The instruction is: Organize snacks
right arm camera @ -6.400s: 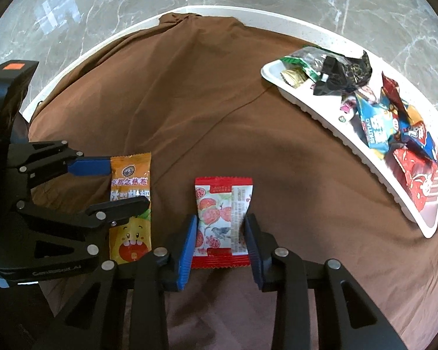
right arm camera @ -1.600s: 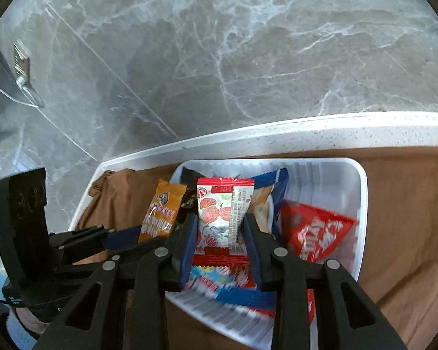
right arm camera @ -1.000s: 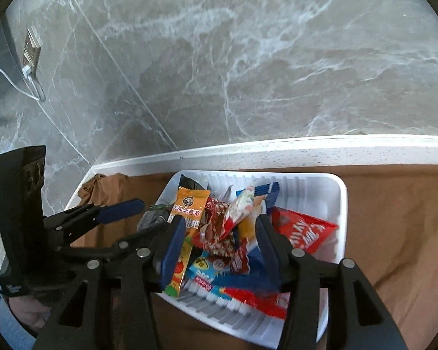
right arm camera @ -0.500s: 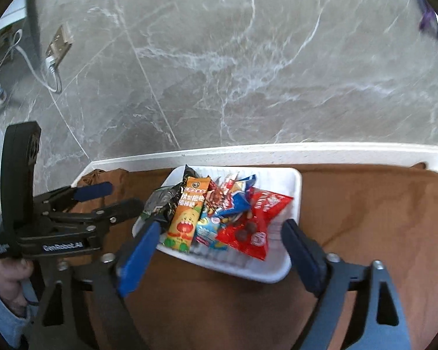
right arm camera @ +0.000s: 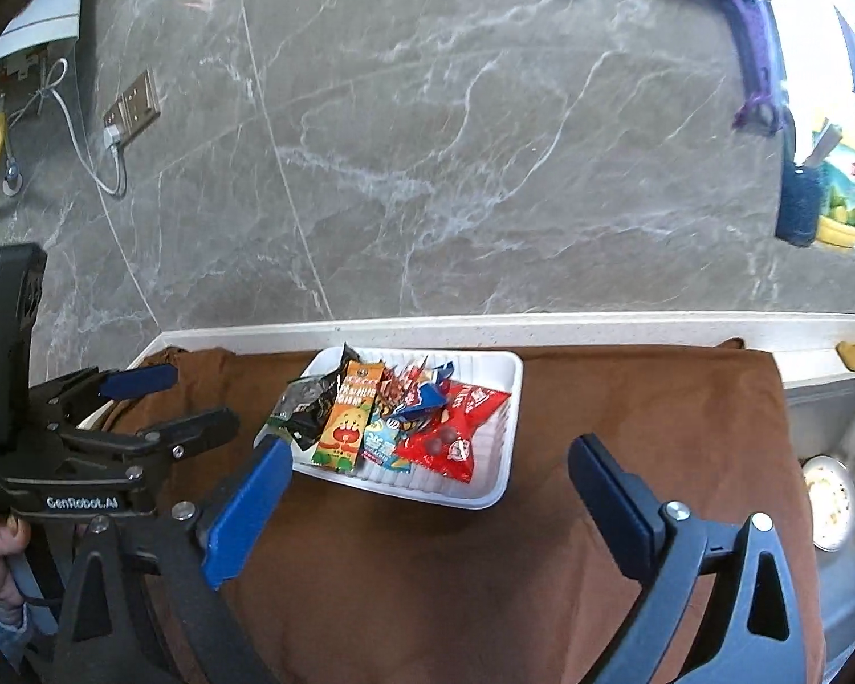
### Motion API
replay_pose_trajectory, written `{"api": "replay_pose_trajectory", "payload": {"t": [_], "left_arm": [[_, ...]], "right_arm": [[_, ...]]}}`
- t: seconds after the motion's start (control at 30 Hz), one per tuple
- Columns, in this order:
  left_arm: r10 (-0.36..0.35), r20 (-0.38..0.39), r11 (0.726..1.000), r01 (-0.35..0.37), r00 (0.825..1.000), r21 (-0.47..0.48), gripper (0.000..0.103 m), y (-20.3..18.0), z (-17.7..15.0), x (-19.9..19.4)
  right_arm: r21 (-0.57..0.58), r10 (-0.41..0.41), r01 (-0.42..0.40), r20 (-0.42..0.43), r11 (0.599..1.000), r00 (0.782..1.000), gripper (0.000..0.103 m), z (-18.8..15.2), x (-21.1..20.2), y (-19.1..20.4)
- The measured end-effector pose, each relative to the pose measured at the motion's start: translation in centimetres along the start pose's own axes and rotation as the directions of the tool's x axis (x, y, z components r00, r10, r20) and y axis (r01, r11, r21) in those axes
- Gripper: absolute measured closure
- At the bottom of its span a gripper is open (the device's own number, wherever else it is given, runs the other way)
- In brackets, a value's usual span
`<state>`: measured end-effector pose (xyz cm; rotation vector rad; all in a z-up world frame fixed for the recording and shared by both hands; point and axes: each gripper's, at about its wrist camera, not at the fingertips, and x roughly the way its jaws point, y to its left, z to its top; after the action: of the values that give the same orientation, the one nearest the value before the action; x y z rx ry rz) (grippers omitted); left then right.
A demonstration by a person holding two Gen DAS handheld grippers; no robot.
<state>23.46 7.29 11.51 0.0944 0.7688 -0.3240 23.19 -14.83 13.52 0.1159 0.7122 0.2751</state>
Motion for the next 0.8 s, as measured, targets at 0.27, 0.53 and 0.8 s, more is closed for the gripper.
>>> {"api": "replay_pose_trajectory", "payload": {"t": [0.27, 0.53, 0.8], "left_arm": [[-0.006, 0.045, 0.999, 0.005, 0.999, 0.038, 0.009, -1.2, -0.2, -3.2], [-0.026, 0.07, 0.998, 0.021, 0.997, 0.062, 0.009, -1.9, -0.5, -5.2], [-0.043, 0.088, 0.996, 0.036, 0.995, 0.076, 0.009, -2.1, -0.9, -6.3]], "right_arm": [[0.015, -0.028, 0.028, 0.032, 1.0, 0.999, 0.002, -0.5, -2.8, 0.1], [0.021, -0.04, 0.039, 0.042, 0.999, 0.998, 0.002, -1.4, -4.6, 0.7], [0.024, -0.055, 0.054, 0.054, 0.998, 0.997, 0.002, -2.0, -6.0, 1.0]]}}
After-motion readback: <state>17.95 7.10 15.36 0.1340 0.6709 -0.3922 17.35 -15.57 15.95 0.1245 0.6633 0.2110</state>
